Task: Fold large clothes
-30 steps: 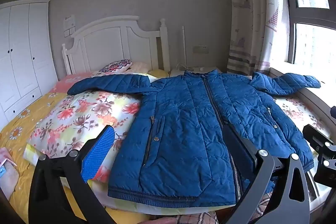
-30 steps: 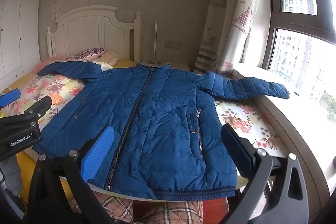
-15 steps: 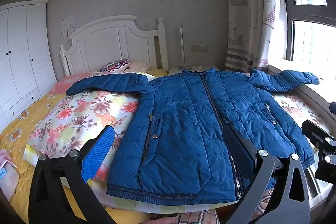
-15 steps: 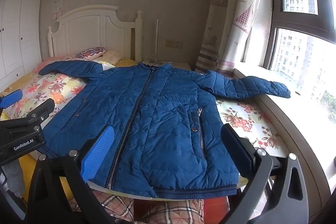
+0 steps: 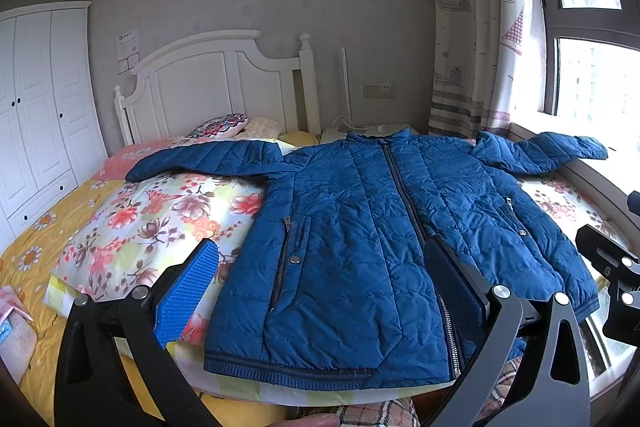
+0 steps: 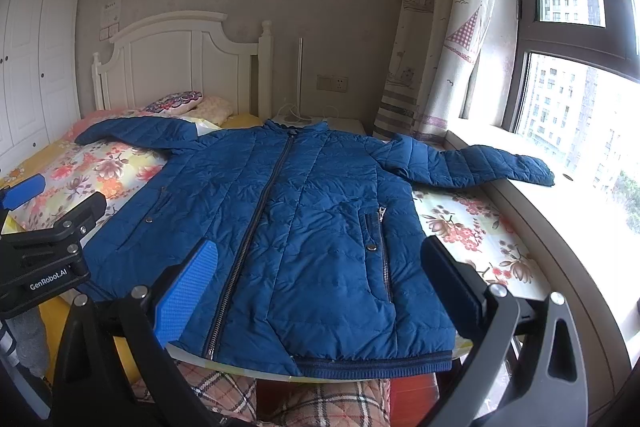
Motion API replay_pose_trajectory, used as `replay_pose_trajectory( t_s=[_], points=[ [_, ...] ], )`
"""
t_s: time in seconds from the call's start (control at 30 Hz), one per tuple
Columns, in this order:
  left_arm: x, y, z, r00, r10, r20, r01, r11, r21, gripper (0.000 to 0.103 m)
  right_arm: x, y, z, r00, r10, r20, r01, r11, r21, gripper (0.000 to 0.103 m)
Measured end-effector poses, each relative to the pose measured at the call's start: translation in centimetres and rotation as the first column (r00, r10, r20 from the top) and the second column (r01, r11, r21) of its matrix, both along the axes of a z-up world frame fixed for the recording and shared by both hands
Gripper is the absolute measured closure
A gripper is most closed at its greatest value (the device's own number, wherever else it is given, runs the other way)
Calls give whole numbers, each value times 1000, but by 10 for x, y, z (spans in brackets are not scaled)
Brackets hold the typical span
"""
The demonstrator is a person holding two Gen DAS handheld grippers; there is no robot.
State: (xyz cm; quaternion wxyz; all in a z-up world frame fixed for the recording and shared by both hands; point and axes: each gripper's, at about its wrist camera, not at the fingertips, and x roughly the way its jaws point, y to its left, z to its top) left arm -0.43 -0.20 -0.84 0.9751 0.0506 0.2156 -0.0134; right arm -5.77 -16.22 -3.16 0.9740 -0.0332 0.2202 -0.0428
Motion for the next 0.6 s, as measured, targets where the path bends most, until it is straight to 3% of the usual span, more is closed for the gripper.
replay_pose_trajectory(
  t_s=[0.6],
  points=[
    [0, -1, 0, 1000, 0, 0, 0, 1000, 1, 5, 0, 1, -1, 1000, 1, 4, -1, 1000, 5, 2]
  ],
)
